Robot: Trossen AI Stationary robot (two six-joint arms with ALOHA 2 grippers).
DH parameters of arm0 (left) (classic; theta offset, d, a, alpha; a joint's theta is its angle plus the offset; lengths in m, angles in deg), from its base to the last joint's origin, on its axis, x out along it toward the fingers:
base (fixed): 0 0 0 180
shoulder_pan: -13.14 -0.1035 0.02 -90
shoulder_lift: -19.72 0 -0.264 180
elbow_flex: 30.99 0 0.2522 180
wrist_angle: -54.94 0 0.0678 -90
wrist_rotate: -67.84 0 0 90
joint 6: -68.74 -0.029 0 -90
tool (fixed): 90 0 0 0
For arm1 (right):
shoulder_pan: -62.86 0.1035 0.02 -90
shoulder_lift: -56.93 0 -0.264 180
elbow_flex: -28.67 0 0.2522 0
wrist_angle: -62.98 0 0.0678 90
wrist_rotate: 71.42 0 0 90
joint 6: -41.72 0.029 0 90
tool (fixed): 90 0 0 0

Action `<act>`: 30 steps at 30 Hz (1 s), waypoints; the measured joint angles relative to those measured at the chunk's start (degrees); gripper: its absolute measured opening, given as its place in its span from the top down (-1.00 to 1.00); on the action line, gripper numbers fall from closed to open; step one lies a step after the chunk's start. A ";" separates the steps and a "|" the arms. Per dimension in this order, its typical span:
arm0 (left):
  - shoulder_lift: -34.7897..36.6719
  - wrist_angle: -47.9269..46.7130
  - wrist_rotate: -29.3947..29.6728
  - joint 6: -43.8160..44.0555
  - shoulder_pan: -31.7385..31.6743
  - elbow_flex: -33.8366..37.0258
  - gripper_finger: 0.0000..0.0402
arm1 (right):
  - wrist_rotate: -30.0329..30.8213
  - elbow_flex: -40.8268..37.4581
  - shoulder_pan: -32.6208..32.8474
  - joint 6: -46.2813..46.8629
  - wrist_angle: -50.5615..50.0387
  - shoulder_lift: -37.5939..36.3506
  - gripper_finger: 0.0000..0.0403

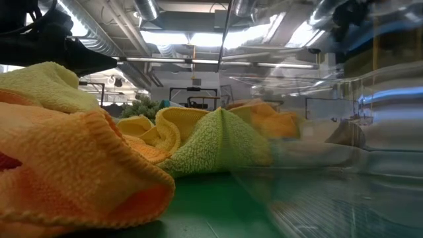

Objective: Sort microfiber towel by color & place in baskets
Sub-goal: Put the blue microfiber towel into the wire basket

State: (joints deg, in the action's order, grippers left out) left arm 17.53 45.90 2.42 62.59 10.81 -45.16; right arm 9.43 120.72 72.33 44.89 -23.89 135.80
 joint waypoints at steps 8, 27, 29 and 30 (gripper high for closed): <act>0.01 0.01 0.00 0.00 0.00 0.01 0.38 | 3.53 -14.08 3.33 5.76 4.99 -0.05 0.10; 0.01 0.01 0.00 0.00 -0.01 0.00 0.38 | -3.95 -30.75 3.28 5.18 11.57 -0.09 0.10; 0.01 0.01 0.00 0.00 -0.01 0.00 0.38 | -4.90 -31.87 3.28 5.15 13.27 -0.09 0.10; 0.00 0.01 0.00 0.00 -0.02 -0.01 0.38 | -5.07 -32.32 3.28 5.15 14.42 -0.09 0.10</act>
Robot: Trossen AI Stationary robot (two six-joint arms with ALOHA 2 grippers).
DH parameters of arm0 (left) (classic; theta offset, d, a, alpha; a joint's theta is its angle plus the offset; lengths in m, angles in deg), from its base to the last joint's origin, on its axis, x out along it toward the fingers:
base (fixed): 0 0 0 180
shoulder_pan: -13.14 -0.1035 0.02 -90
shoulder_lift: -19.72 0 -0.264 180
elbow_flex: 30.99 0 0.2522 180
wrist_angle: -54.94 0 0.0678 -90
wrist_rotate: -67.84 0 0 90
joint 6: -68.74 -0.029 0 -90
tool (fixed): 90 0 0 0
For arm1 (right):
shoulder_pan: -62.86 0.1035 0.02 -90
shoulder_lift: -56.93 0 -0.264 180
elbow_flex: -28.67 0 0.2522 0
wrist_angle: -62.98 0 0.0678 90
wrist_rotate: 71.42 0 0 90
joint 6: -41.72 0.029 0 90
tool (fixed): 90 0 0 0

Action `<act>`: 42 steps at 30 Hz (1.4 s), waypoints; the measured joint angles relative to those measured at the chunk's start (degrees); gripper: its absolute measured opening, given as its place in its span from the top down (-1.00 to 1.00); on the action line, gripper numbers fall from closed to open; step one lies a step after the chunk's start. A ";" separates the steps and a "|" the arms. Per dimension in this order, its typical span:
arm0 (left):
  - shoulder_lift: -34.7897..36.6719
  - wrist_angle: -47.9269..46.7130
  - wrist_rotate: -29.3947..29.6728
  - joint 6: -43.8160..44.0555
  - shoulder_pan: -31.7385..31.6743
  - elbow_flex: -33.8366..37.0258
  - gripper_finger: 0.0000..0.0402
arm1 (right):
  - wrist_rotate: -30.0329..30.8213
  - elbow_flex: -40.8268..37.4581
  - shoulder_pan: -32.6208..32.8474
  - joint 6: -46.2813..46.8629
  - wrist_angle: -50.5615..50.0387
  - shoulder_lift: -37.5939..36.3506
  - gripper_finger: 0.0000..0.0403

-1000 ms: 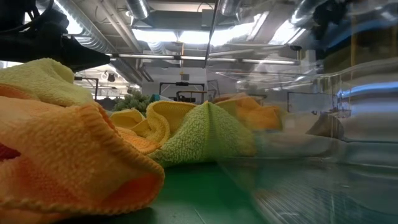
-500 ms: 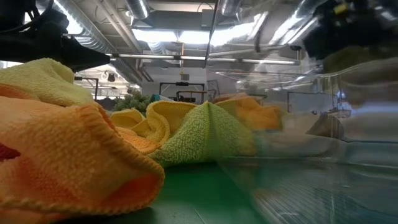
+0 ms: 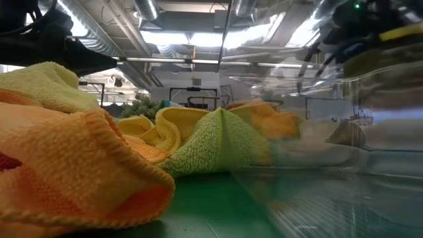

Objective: Sort microfiber towel by color & place in baskets
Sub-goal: Put the blue microfiber towel into the wire basket

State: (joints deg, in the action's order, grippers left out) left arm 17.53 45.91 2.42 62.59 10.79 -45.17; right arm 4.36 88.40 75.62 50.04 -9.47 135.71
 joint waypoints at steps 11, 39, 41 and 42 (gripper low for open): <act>0.00 0.00 0.00 0.02 0.01 0.01 0.38 | -0.48 -2.89 -0.01 -1.28 11.47 0.01 0.10; -0.01 0.00 0.00 0.00 0.00 0.02 0.38 | -3.09 3.46 -0.02 -3.19 5.07 0.17 0.96; -0.01 0.00 0.00 0.01 0.00 0.01 0.38 | -1.39 6.48 -0.02 -4.37 1.57 0.17 0.95; 0.00 0.00 0.00 0.00 0.02 0.01 0.38 | -0.39 8.23 -0.02 -5.13 -0.30 0.17 0.95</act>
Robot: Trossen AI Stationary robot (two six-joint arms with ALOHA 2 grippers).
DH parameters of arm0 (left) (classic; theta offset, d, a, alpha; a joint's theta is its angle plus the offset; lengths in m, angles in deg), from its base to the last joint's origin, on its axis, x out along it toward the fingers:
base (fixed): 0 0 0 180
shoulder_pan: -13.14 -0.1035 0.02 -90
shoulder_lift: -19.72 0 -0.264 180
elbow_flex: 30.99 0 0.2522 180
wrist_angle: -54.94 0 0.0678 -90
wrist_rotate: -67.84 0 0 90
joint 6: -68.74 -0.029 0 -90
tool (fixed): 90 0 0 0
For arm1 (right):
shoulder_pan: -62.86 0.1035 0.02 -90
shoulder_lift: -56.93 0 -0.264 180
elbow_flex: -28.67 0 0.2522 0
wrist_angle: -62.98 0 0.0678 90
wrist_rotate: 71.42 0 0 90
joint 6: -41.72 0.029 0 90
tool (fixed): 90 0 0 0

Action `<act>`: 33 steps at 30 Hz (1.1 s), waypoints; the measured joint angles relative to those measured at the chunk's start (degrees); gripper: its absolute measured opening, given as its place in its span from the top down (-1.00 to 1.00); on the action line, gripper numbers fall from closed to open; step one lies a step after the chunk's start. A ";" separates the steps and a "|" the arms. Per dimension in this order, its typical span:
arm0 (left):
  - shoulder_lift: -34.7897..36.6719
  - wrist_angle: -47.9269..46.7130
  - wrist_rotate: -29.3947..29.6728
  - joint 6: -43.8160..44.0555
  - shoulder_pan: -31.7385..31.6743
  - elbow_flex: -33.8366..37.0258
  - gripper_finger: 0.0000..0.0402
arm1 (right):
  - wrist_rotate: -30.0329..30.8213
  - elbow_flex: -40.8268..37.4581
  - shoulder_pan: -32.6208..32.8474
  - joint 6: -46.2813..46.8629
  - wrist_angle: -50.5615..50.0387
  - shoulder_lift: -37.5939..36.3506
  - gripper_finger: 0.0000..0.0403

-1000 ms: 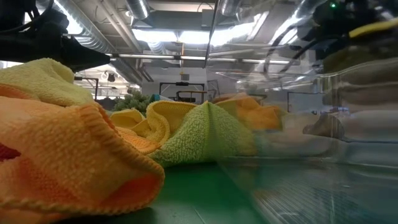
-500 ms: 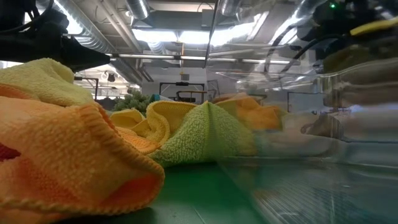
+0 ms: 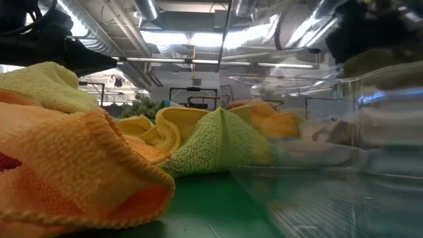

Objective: Sort microfiber towel by color & place in baskets
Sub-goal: Put the blue microfiber towel into the wire basket

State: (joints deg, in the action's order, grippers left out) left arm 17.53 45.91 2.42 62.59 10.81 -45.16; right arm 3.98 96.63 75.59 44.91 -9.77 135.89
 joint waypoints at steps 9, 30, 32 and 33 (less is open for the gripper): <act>-0.01 0.00 0.00 0.00 -0.02 0.00 0.38 | 11.14 19.32 -1.07 -7.28 -9.61 0.00 0.98; 0.00 0.00 0.00 0.00 0.00 -0.01 0.38 | 19.59 50.15 -24.78 -32.12 13.00 -0.06 0.99; 0.00 0.00 0.00 0.00 0.00 0.00 0.38 | 19.59 50.15 -27.61 -33.44 17.29 0.28 0.99; 0.01 0.00 0.00 0.00 0.00 -0.02 0.38 | 19.59 50.15 -29.04 -34.12 19.35 0.54 0.99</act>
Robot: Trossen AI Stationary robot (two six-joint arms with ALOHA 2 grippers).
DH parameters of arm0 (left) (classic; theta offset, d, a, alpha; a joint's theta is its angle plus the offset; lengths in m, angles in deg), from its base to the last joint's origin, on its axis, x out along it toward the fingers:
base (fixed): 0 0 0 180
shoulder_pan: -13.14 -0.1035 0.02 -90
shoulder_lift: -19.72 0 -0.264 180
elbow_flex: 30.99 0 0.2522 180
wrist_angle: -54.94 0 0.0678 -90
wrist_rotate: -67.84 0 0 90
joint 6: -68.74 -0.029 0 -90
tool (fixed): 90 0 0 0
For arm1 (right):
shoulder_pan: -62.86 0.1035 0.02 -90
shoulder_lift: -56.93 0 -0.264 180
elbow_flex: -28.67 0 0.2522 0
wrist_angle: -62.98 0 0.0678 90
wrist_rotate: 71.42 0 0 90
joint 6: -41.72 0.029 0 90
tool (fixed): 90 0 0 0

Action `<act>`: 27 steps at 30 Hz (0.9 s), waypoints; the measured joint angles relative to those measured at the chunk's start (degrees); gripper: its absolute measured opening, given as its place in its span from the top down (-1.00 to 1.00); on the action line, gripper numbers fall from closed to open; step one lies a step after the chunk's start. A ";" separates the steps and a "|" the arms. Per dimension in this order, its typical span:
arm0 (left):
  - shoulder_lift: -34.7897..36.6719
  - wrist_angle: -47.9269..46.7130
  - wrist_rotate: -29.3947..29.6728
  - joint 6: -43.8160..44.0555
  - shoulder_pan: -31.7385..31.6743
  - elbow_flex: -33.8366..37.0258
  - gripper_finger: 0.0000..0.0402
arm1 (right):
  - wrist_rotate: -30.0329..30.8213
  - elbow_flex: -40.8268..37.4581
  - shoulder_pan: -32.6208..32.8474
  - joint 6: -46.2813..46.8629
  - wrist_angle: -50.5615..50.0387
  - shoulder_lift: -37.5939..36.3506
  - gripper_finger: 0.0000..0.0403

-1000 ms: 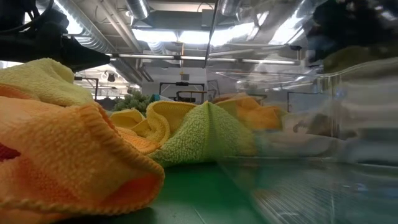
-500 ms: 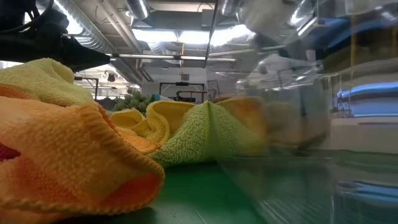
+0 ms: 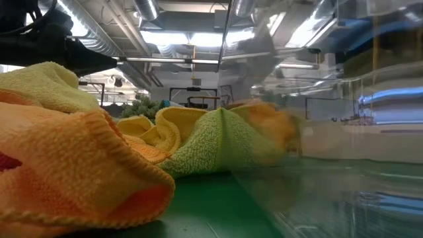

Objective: Sort microfiber towel by color & place in baskets
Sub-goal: Put the blue microfiber towel into the wire basket

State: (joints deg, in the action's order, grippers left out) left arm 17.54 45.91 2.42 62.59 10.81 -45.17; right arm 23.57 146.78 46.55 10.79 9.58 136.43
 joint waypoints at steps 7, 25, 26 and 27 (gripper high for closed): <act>-0.01 0.00 0.00 0.00 -0.01 0.01 0.38 | -0.03 0.00 -9.12 -2.13 10.19 2.81 0.99; -0.01 0.00 0.00 0.00 0.00 0.01 0.38 | -15.87 -0.04 -14.81 4.25 3.65 12.88 0.99; 0.00 0.00 0.00 0.00 -0.01 0.02 0.38 | -16.72 -0.04 -14.60 4.33 2.72 13.73 0.99; 0.00 0.00 0.00 0.02 -0.02 0.02 0.38 | -17.39 -0.04 -13.86 4.40 2.08 14.61 0.99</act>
State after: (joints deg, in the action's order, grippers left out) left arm 17.54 45.91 2.42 62.61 10.79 -45.15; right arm 6.18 146.74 32.69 15.19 11.65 151.04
